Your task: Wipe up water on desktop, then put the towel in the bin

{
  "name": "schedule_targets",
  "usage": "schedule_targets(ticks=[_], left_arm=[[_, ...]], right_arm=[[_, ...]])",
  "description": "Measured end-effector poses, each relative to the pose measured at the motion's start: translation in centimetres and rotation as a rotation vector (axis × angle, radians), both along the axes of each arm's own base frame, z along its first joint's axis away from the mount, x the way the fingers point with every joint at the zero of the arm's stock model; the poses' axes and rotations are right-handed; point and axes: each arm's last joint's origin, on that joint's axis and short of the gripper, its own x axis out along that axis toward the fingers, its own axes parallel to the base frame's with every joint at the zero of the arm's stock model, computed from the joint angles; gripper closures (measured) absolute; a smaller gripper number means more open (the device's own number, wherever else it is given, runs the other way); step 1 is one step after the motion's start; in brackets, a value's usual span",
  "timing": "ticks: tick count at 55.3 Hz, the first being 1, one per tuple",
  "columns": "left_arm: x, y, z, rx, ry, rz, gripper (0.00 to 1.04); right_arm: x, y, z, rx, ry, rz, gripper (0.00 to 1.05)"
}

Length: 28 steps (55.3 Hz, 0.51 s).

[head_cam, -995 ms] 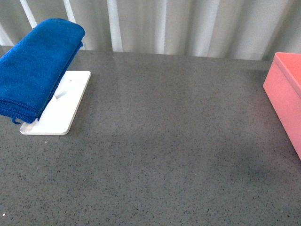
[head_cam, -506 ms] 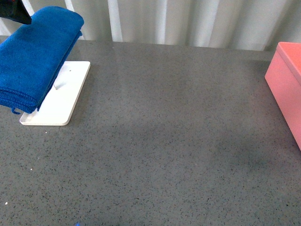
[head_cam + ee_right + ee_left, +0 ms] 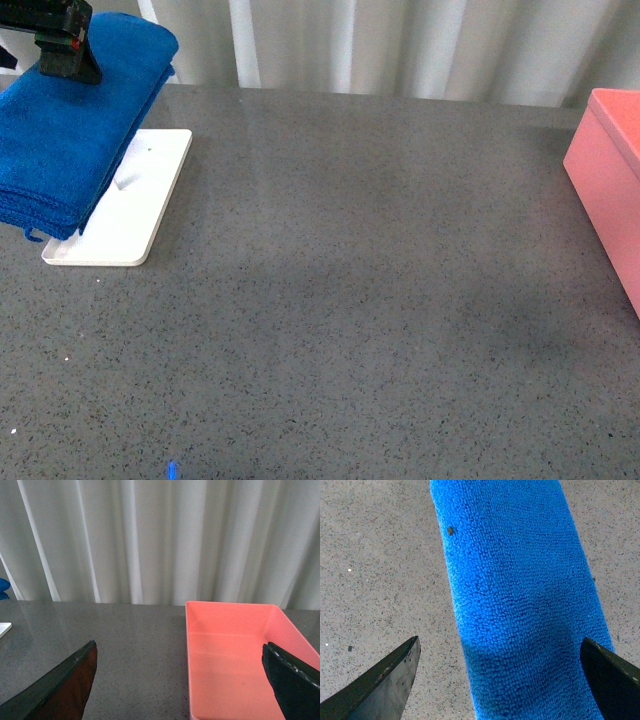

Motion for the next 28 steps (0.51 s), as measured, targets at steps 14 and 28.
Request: schedule_targets(ticks=[14, 28], left_arm=[[0.2, -0.8, -0.6, 0.012, -0.013, -0.012, 0.07], [0.0, -1.5, -1.5, 0.015, -0.017, -0.025, 0.33]], right_arm=[[0.0, 0.0, 0.0, 0.000, 0.000, 0.000, 0.07], [0.0, 0.0, 0.0, 0.000, 0.000, 0.000, 0.07]])
